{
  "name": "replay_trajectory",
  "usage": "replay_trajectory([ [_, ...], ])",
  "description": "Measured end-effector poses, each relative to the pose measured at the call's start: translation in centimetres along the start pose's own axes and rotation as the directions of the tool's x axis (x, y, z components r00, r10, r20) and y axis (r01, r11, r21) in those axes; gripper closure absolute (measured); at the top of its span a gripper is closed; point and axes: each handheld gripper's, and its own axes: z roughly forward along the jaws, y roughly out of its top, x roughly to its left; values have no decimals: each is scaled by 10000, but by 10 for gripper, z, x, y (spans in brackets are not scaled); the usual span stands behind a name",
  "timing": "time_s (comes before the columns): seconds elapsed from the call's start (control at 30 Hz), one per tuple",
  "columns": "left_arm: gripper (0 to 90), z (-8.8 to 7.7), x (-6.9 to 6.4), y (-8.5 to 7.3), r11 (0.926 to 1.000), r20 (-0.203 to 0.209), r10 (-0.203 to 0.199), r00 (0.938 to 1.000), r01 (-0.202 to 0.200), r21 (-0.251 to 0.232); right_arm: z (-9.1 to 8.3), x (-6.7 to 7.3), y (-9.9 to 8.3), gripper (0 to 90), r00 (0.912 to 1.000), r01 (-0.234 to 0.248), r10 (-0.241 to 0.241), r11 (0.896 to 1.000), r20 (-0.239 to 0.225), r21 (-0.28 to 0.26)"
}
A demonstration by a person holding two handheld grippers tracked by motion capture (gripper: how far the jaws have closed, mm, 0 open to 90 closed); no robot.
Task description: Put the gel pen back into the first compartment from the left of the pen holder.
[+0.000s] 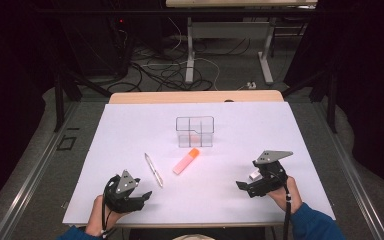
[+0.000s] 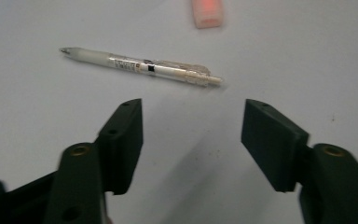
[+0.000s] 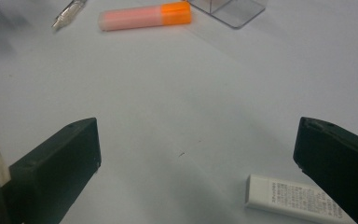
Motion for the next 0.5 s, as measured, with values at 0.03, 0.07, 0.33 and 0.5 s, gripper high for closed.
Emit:
replay_trajectory([
  [0.03,483,2,-1,1,10000,71,-47,10000,47,55,0,0,0,2,10000,-3,3,10000,-43,85],
  [0.07,531,4,-1,2,9999,124,4,9999,-6,122,0,1,0,2,10000,-37,38,9999,-38,144],
  [0.33,805,20,0,7,9978,439,-172,9989,143,649,1,1,0,2,9998,41,-34,9993,-189,367],
  [0.5,881,30,-1,13,9979,493,-90,9987,58,638,3,2,0,2,9999,9,-8,10000,-150,38],
])
